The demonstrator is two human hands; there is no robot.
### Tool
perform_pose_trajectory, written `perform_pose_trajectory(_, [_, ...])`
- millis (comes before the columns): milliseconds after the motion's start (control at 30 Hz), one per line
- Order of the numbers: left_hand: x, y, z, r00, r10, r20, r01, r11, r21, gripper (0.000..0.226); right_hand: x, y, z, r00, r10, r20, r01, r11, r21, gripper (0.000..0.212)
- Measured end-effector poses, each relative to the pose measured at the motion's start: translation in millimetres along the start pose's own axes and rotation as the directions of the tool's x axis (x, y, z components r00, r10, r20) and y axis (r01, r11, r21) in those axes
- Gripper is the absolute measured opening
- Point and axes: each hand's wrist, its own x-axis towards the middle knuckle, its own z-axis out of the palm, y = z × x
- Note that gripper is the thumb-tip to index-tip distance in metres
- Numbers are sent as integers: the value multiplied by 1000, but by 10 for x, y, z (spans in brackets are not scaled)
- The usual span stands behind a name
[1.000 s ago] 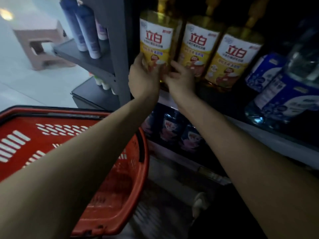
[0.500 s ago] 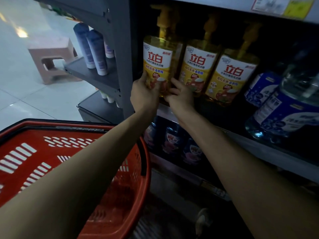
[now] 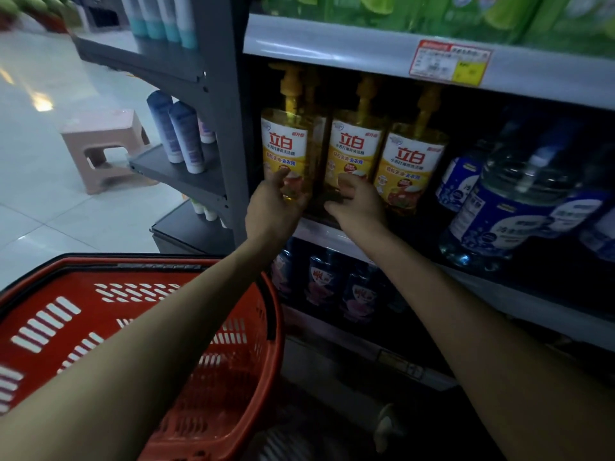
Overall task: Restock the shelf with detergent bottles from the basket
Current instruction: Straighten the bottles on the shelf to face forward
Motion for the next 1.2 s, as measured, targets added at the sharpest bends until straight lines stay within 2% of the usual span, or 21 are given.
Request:
perform_pose_trajectory(200, [-368, 384, -86, 991, 87, 98, -100, 985, 139, 68, -346, -33, -514, 993, -109, -40, 100, 978, -184, 60])
perform_pose_trajectory(367, [-686, 686, -178, 961, 166, 222, -223, 937, 268, 69, -729, 2, -984, 989, -149, 4, 143, 946, -291, 62])
perform_pose_trajectory(600, [-1105, 1187, -167, 912, 217, 348, -338, 878, 339, 70, -1140, 23, -1544, 987, -143, -77, 121, 963, -241, 56])
perform_pose_trajectory(700, [-1153, 1447, -25, 885, 230, 405, -370, 874, 314, 72, -1215, 74, -1747, 988, -107, -109, 77, 966, -247, 53])
perform_pose_trajectory(833, [-1175, 1769, 229, 875, 201, 440, -333, 910, 246, 94, -1204, 201, -1972, 982, -62, -177, 16, 968, -252, 50])
perform_pose_trajectory(867, [-1178, 1836, 308, 872, 188, 452, -312, 925, 217, 93, -1193, 230, -2028, 980, -48, -194, -2, 969, -248, 49])
perform_pose_trajectory(1000, [-1149, 2001, 647, 893, 175, 415, -213, 976, 46, 61, -1119, 363, -2225, 962, -5, -271, -69, 962, -263, 41])
perform_pose_trajectory(1200, [-1152, 1966, 1137, 933, 158, 324, -102, 978, -183, 56, -935, 607, -2448, 932, 98, -348, -184, 957, -224, 24])
